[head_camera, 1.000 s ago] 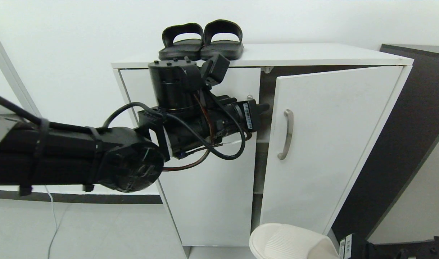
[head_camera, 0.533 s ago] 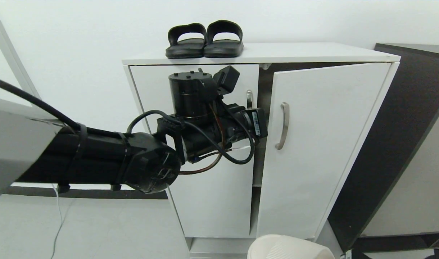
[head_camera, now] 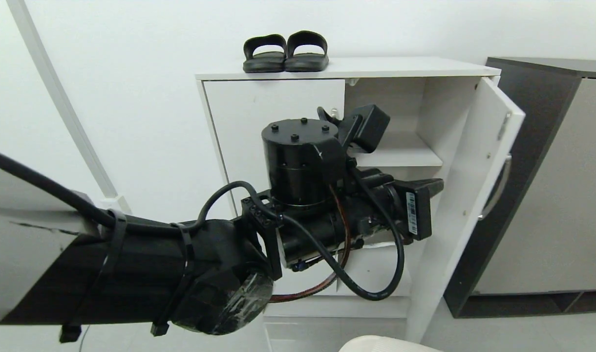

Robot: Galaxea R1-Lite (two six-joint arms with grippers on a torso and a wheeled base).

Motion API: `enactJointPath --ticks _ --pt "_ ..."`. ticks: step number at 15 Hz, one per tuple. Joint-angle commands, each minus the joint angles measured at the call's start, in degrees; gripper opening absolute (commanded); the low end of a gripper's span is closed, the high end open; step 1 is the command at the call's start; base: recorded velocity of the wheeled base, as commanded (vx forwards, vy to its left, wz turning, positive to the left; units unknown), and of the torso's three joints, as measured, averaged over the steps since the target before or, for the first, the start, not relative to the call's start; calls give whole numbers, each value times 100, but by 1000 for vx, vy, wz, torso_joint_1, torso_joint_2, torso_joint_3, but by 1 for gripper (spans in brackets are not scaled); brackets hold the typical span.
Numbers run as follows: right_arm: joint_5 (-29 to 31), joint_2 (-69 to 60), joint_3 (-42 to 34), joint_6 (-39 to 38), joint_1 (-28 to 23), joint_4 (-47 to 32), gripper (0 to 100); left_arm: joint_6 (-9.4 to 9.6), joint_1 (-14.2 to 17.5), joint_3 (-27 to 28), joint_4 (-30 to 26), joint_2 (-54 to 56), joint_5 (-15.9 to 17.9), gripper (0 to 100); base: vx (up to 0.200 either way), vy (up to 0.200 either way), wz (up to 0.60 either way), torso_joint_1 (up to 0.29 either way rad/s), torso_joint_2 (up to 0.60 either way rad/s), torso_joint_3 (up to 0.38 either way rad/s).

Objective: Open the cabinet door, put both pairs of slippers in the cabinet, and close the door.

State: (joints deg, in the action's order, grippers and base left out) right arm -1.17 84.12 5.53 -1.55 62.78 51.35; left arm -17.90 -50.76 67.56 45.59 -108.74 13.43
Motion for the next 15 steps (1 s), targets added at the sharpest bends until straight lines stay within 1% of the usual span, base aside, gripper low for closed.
enactJointPath --ticks 1,2,3,4,5,6,7,8,10,11,12,13,14,15 --pt "12 52 71 -39 -12 7 0 76 321 -252 -50 222 -289 0 0 0 0 0 0 0" --pt "64 167 176 -65 -47 16 0 111 523 -428 -288 441 -544 0 0 0 0 0 0 0" --pt "196 316 369 -74 -231 7 0 102 726 -569 -639 775 -693 0 0 0 0 0 0 0" --pt "469 492 554 -91 -460 7 0 120 919 -815 -868 1215 -737 0 0 0 0 0 0 0" --pt "952 747 835 -223 -644 16 0 137 1104 -1061 -1008 1681 -746 0 0 0 0 0 0 0" --pt "1514 1002 1108 -504 -715 16 0 234 1323 -1360 -1175 2261 -825 0 0 0 0 0 0 0" --pt "2086 1292 1433 -689 -776 16 0 427 1587 -1729 -1422 2850 -1036 0 0 0 0 0 0 0" --pt "2499 1476 1714 -715 -855 7 0 656 1868 -2151 -1720 3412 -1256 0 0 0 0 0 0 0" --pt "3193 1942 2382 -768 -1093 7 0 858 2606 -2968 -2257 4625 -1440 0 0 0 0 0 0 0" --pt "3527 2144 2619 -873 -1224 7 0 990 2853 -3232 -2555 5258 -1625 0 0 0 0 0 0 0" --pt "3826 2311 2883 -1058 -1330 7 0 1104 3011 -3407 -2968 5838 -1985 0 0 0 0 0 0 0" --pt "4046 2443 3156 -1164 -1497 -19 0 1201 3125 -3539 -3443 6479 -2583 0 0 0 0 0 0 0" --pt "4169 2557 3287 -1172 -1629 -19 0 1271 3151 -3680 -3821 7077 -3084 0 0 0 0 0 0 0" --pt "4257 2601 3331 -1181 -1690 -11 0 1447 3327 -3812 -4129 7578 -3409 0 0 0 0 0 0 0"
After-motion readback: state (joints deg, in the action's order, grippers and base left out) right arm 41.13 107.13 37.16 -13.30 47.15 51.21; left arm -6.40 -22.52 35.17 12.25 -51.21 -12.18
